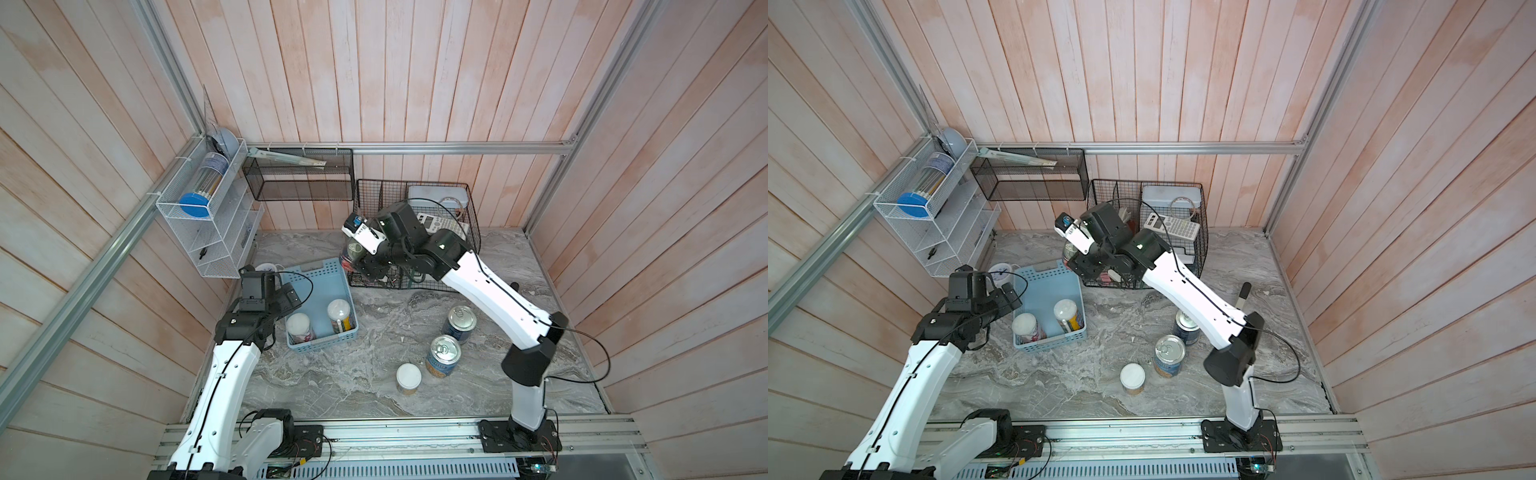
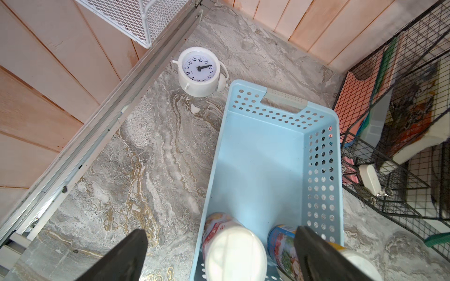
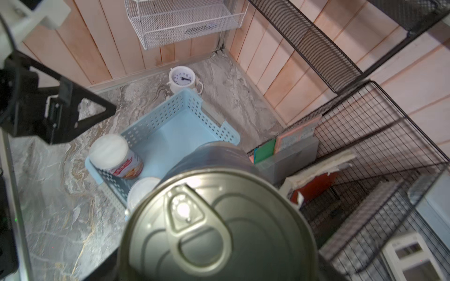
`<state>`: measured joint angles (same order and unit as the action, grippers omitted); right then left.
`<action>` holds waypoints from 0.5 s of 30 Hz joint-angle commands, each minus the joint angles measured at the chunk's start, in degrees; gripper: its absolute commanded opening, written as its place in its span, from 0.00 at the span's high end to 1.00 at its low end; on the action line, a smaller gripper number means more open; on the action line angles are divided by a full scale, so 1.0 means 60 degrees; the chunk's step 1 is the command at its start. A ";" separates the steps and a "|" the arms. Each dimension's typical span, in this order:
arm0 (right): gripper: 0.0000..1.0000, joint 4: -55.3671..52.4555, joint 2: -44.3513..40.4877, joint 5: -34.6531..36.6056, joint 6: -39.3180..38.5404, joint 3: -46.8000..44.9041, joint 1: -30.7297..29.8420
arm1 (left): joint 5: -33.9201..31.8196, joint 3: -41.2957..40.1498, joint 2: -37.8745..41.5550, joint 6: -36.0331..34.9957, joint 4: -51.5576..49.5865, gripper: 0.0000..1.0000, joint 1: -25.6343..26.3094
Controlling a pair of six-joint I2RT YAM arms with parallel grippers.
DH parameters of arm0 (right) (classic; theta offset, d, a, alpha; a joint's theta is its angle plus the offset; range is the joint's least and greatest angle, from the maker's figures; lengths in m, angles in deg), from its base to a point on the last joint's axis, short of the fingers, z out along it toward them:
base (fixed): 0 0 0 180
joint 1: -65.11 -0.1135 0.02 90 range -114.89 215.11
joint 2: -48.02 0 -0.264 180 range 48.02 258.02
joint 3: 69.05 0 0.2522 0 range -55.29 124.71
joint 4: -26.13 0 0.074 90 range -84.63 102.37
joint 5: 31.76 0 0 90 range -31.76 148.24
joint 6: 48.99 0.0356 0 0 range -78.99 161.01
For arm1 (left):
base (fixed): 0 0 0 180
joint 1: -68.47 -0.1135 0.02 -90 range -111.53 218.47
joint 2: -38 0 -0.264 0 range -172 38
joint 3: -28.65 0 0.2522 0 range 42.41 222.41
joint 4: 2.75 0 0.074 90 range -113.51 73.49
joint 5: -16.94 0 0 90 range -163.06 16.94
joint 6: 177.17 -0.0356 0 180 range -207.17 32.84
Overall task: Put the canned food in the basket
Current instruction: Place the canned food in the basket.
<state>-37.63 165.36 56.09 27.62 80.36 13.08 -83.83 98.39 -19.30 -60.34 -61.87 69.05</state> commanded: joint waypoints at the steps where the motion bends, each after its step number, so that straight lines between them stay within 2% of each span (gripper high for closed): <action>1: 0.41 0.0190 0.0881 -0.1267 -0.0160 0.1240 0.0240 | -0.0081 -0.0190 0.0064 0.0079 0.0324 0.00 -0.0115; 5: 0.41 0.0058 0.1808 -0.1642 -0.0185 0.1913 0.0269 | -0.0095 -0.0262 0.0070 0.0041 0.0363 0.00 -0.0184; 15: 0.41 0.0332 0.2687 -0.1933 -0.0309 0.1663 0.0223 | -0.0037 -0.0513 0.0006 0.0000 0.0573 0.00 -0.0256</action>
<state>-41.04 182.52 46.93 27.01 87.84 14.56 -83.98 96.49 -19.32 -60.36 -60.15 67.82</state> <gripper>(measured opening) 0.799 0.999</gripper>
